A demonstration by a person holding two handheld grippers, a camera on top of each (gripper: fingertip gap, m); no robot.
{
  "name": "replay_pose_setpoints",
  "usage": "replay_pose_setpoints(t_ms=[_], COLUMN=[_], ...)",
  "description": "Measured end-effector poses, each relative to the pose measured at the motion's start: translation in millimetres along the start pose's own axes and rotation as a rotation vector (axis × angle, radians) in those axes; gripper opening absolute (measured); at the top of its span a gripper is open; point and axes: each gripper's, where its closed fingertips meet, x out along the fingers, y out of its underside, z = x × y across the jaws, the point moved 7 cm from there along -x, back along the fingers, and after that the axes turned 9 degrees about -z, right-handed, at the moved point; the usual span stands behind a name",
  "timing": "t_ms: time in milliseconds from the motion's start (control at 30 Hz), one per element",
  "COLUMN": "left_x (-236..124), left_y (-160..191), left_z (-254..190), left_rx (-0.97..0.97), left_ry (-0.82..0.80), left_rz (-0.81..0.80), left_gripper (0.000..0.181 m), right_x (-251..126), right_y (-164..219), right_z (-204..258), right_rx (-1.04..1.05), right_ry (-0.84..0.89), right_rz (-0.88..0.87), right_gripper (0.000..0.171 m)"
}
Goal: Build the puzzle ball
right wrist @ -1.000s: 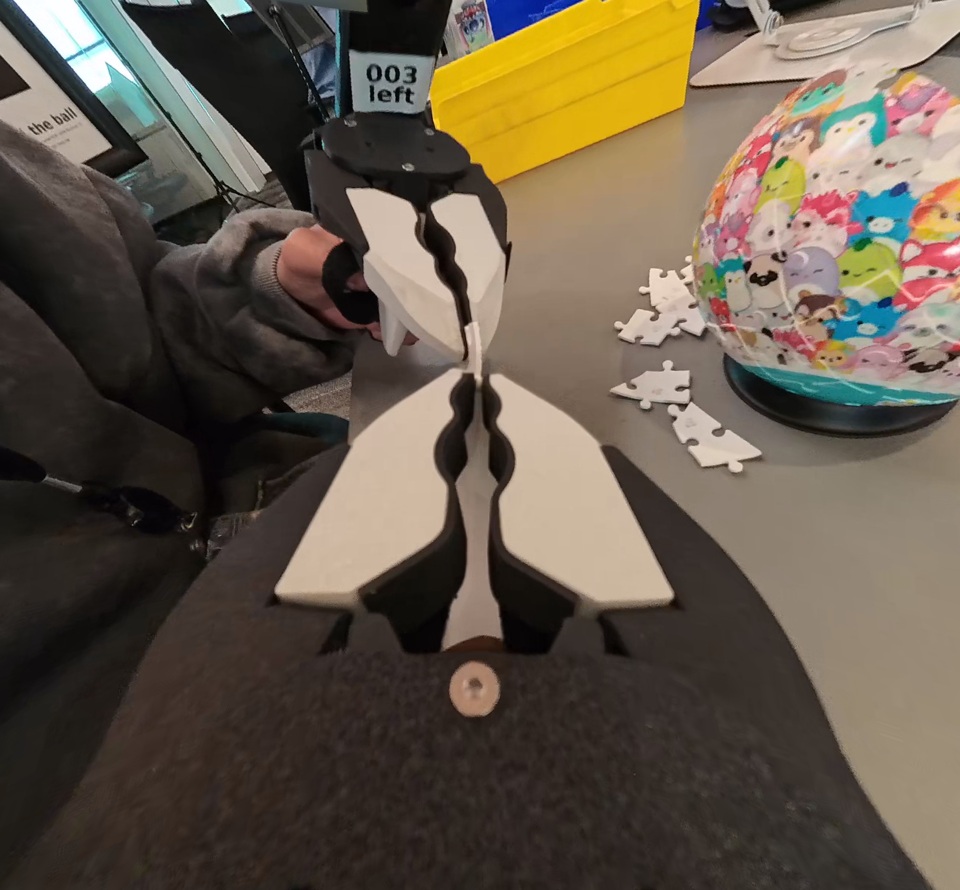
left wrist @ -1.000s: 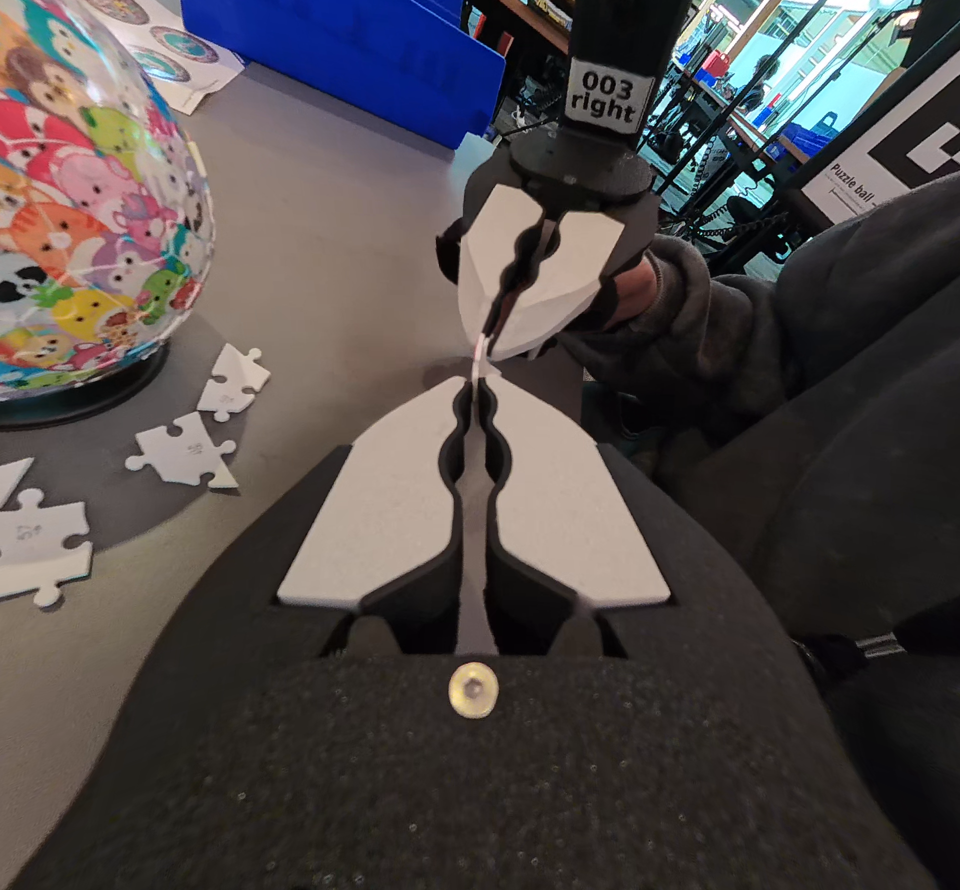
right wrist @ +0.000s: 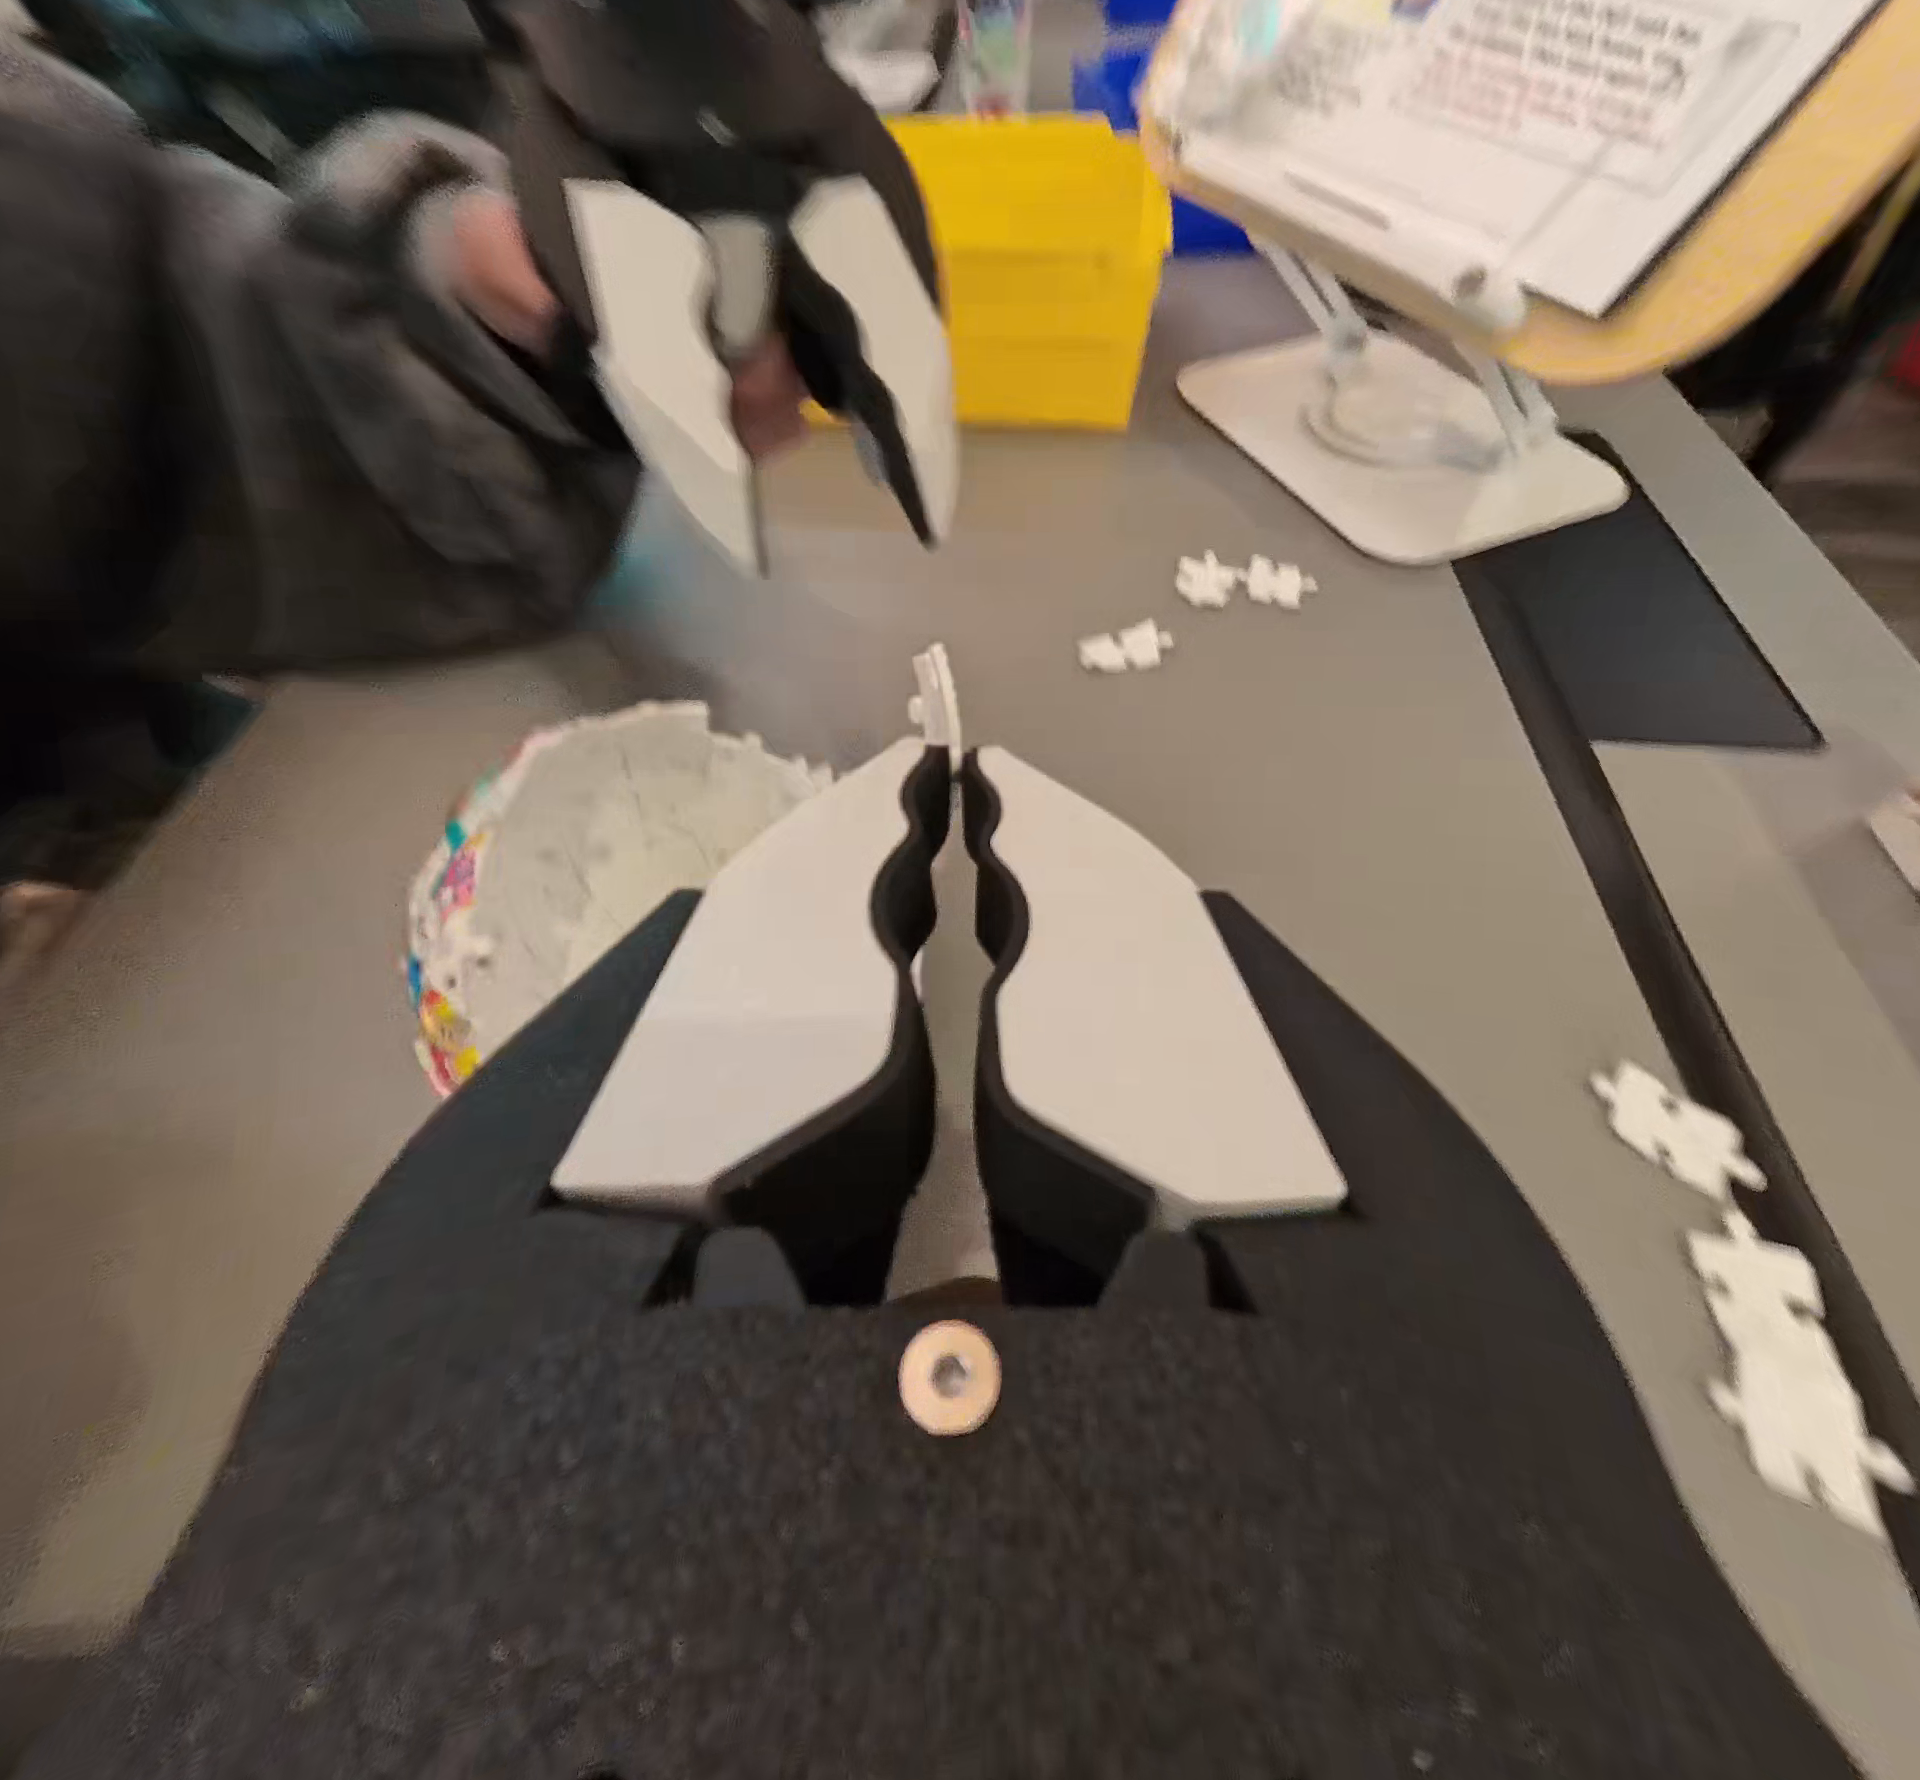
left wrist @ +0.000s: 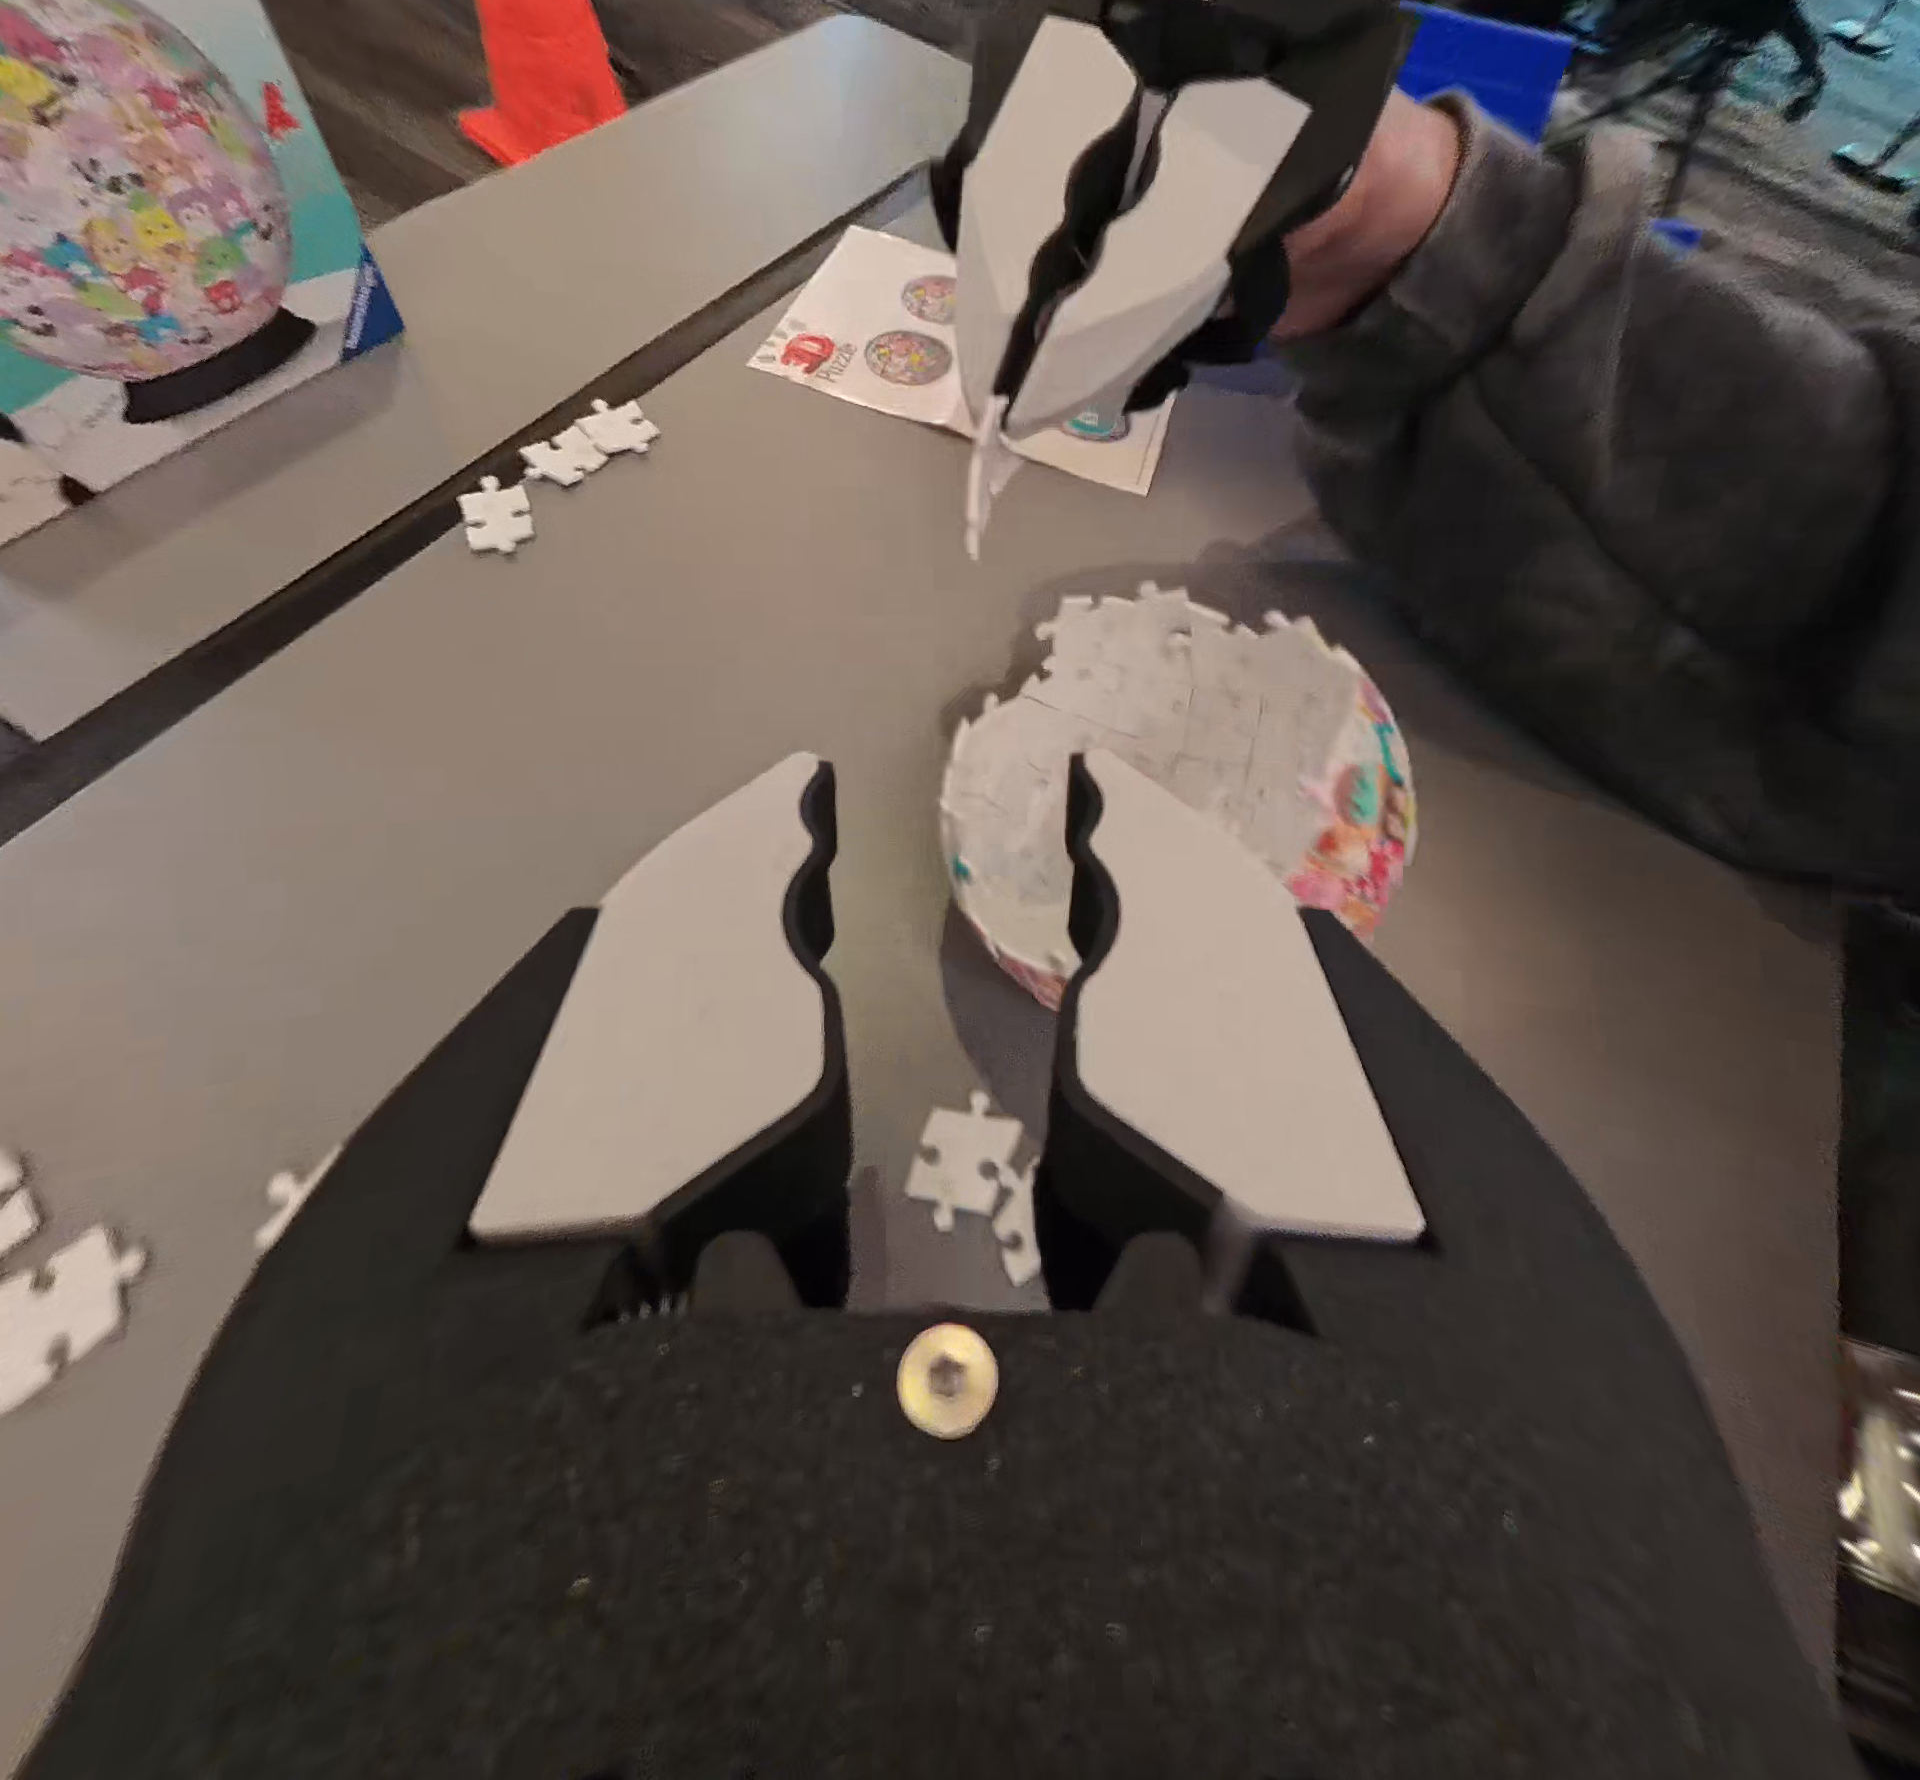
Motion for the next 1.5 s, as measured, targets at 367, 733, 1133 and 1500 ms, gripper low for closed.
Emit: replay_pose_setpoints(t_ms=[367, 733, 1133, 1500], left_x=[53.7, 68.2, 73.8, 55.2], left_y=[-23.5, -3.6, -3.0, 8.2], left_z=[27.0, 35.5, 29.8, 37.8], left_rx=[0.015, -0.071, -0.129, -0.147], left_ry=[0.214, 0.233, 0.28, 0.404], left_rz=[-0.206, -0.157, -0.176, 0.081], left_gripper=[0.006, 0.002, 0.002, 0.046], right_x=[16.3, 21.5, 26.5, 19.1], right_y=[-14.7, -36.1, -28.3, -3.7], right_z=[-23.5, -29.3, -21.5, 2.3], right_rx=[0.031, -0.229, -0.201, -0.131], right_ry=[-0.068, -0.004, -0.066, 0.022], right_rz=[-0.133, 0.271, 0.35, 0.584], right_gripper=[0.002, 0.011, 0.002, 0.002])
